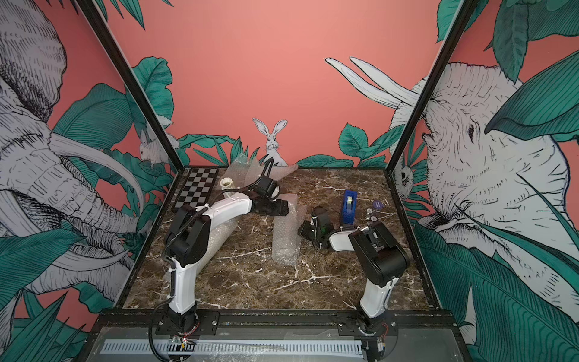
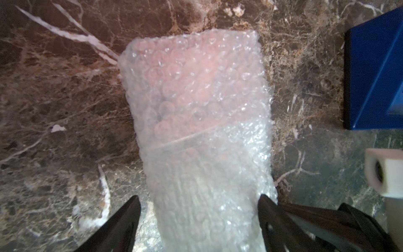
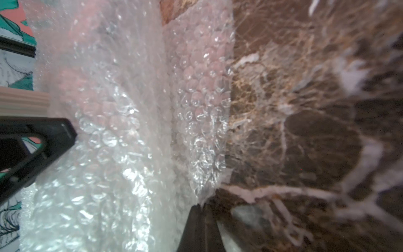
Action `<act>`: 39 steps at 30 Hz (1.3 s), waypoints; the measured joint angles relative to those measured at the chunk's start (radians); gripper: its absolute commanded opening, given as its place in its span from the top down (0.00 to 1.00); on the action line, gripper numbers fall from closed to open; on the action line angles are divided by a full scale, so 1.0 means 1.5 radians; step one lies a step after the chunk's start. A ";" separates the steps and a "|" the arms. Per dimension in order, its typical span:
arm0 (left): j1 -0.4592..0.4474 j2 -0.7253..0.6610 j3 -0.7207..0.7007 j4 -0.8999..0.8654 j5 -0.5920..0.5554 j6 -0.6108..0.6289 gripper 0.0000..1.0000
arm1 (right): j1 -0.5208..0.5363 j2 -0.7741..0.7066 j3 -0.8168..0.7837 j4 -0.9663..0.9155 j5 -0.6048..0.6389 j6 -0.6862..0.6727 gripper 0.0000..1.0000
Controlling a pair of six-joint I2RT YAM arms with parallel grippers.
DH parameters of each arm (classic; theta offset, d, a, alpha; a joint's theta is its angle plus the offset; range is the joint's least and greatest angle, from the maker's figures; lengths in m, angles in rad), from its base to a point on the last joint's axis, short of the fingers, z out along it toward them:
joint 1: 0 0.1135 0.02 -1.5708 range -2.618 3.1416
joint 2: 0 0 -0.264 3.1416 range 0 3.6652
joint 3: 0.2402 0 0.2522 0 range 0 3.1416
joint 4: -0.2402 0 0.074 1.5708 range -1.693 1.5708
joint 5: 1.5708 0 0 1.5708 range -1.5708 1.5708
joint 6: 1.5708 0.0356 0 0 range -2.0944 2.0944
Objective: Wrap vases in bubble wrap
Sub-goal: Wrap the vase in bubble wrap.
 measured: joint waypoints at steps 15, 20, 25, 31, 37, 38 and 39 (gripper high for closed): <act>0.000 0.000 0.014 -0.032 0.032 0.020 0.11 | 0.020 -0.071 0.035 -0.043 -0.015 -0.073 1.00; 0.000 0.000 0.014 -0.032 0.042 0.026 0.10 | 0.034 -0.071 0.045 -0.045 -0.015 -0.081 1.00; 0.000 -0.002 0.013 -0.032 0.049 0.027 0.10 | 0.045 -0.071 0.055 -0.051 -0.014 -0.089 1.00; -0.001 -0.028 0.013 -0.030 0.056 0.028 0.11 | 0.056 -0.067 0.065 -0.052 -0.008 -0.095 1.00; -0.005 -0.049 0.007 -0.005 0.075 0.028 0.08 | 0.059 -0.056 0.071 -0.050 -0.002 -0.102 1.00; -0.007 -0.049 0.007 -0.003 0.077 0.028 0.07 | 0.059 -0.055 0.071 -0.050 -0.002 -0.102 1.00; -0.008 -0.049 0.006 -0.003 0.078 0.028 0.07 | 0.059 -0.054 0.072 -0.050 -0.001 -0.103 1.00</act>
